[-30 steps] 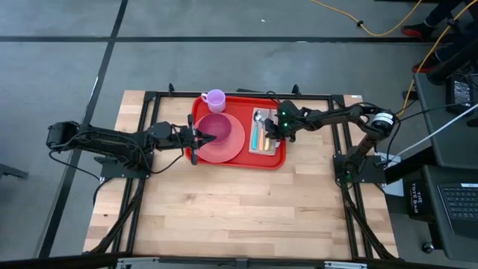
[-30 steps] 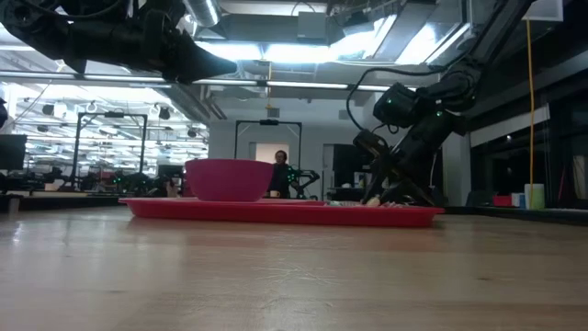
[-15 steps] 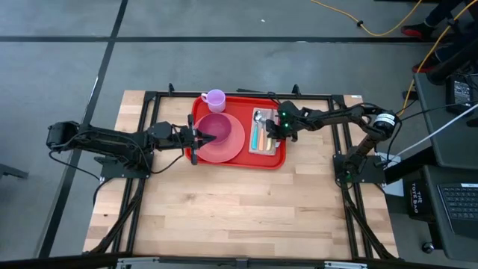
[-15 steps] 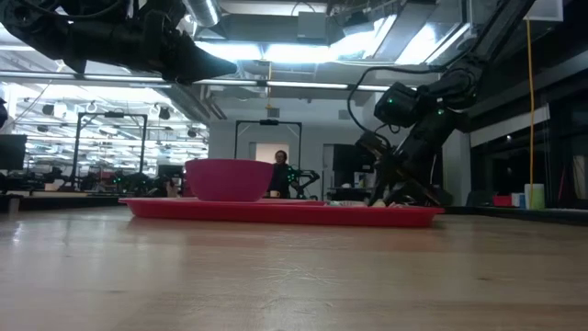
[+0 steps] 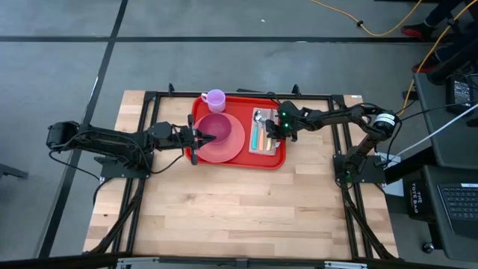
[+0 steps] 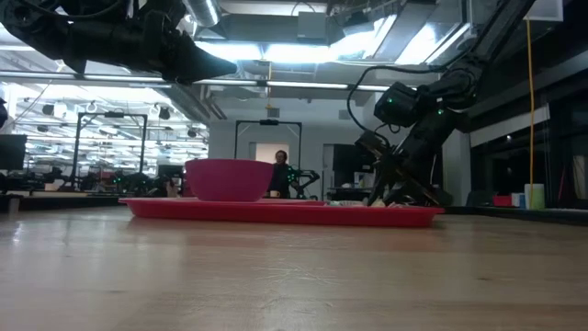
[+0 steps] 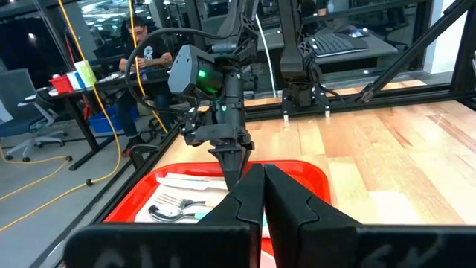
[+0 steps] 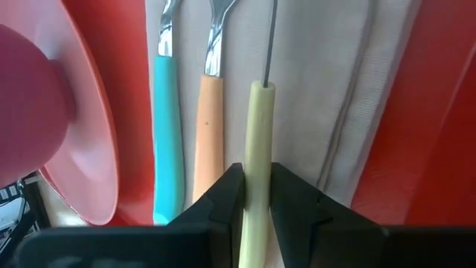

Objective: Set up tray
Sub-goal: Put the yellow knife on the light brown napkin

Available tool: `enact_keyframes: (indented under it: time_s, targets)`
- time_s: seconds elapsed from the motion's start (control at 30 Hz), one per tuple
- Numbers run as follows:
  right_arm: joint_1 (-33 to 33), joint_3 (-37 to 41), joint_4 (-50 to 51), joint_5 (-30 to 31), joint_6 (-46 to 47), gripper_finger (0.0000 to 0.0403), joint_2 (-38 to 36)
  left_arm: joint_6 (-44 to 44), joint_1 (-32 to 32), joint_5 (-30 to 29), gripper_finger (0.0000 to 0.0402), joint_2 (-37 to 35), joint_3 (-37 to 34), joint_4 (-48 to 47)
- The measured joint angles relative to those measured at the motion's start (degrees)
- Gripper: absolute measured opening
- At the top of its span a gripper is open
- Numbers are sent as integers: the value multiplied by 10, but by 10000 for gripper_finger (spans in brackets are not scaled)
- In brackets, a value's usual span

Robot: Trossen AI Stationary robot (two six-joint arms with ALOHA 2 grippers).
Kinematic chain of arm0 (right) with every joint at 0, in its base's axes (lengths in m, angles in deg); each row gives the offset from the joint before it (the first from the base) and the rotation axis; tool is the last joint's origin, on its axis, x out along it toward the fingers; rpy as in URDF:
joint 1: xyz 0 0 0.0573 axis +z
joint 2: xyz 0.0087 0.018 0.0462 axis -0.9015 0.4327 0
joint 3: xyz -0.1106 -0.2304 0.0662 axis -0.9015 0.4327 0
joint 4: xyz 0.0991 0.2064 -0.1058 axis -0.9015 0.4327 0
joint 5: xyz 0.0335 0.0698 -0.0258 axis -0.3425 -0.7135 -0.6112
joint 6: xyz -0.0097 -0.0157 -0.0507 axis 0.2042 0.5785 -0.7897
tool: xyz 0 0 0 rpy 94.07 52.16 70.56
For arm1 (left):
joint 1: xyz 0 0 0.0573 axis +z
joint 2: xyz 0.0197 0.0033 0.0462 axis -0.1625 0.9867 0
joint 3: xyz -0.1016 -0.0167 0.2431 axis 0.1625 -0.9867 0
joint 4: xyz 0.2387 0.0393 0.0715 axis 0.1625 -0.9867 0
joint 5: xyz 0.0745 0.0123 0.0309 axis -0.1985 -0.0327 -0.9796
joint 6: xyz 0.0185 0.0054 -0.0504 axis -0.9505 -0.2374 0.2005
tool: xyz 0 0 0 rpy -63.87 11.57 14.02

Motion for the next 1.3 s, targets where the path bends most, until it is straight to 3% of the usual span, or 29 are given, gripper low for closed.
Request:
enact_keyframes:
  time_s: [0.3,0.67,1.3]
  targets:
    - [0,0,0,2,0,67,0,0,0,0,8,0,0,-1]
    - [0,0,0,11,-6,118,0,0,0,0,7,0,0,-1]
    - [1,0,-2,-7,-11,117,0,-2,0,0,5,0,0,-12]
